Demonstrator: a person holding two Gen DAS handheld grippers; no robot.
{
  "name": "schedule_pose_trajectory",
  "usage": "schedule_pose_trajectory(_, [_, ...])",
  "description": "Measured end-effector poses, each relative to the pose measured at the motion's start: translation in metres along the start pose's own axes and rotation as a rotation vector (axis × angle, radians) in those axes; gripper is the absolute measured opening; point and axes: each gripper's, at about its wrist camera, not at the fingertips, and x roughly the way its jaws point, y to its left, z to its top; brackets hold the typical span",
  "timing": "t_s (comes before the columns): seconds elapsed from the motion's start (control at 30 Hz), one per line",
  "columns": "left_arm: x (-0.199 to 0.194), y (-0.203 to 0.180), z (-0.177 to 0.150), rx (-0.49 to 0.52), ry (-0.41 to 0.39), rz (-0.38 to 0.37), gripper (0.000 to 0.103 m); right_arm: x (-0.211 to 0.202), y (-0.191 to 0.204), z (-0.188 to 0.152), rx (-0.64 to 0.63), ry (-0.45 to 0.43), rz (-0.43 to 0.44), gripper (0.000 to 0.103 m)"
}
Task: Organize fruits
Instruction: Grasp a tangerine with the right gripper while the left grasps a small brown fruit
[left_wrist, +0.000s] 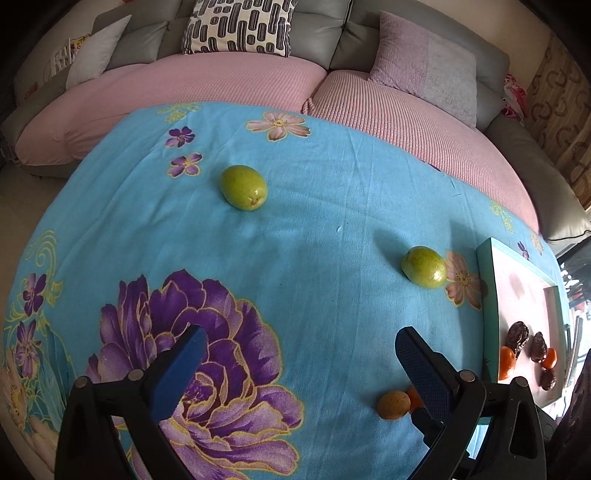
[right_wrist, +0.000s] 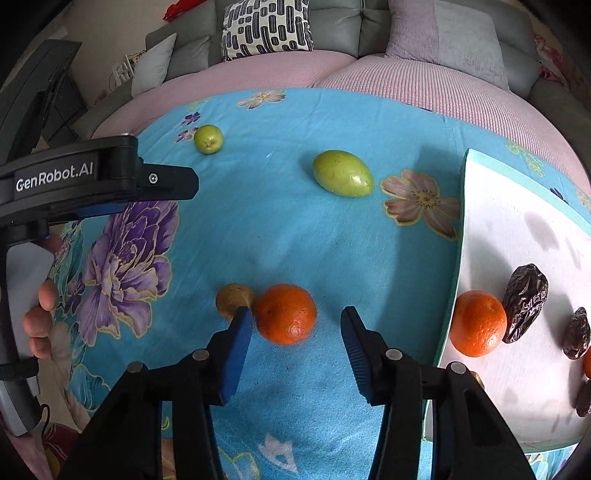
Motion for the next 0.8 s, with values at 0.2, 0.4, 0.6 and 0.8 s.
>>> schedule_pose_trajectory(0.2, [0.003, -0.001, 0.001, 0.001, 0.010, -0.013, 0.103, -0.001, 0.003, 0.000, -0.005, -0.009, 0.008, 0.036])
schedule_pose_trajectory(0.4, [0.007, -0.002, -0.001, -0.014, 0.033, -0.047, 0.103, -0.016, -0.009, 0.005, 0.032, -0.056, -0.007, 0.035])
schedule_pose_trajectory(0.6, [0.008, -0.021, -0.008, 0.053, 0.062, -0.118, 0.098, -0.043, -0.044, 0.009, 0.113, -0.118, -0.053, 0.035])
schedule_pose_trajectory(0.8, [0.017, -0.049, -0.021, 0.160, 0.118, -0.159, 0.076, -0.066, -0.076, 0.006, 0.193, -0.166, -0.099, 0.035])
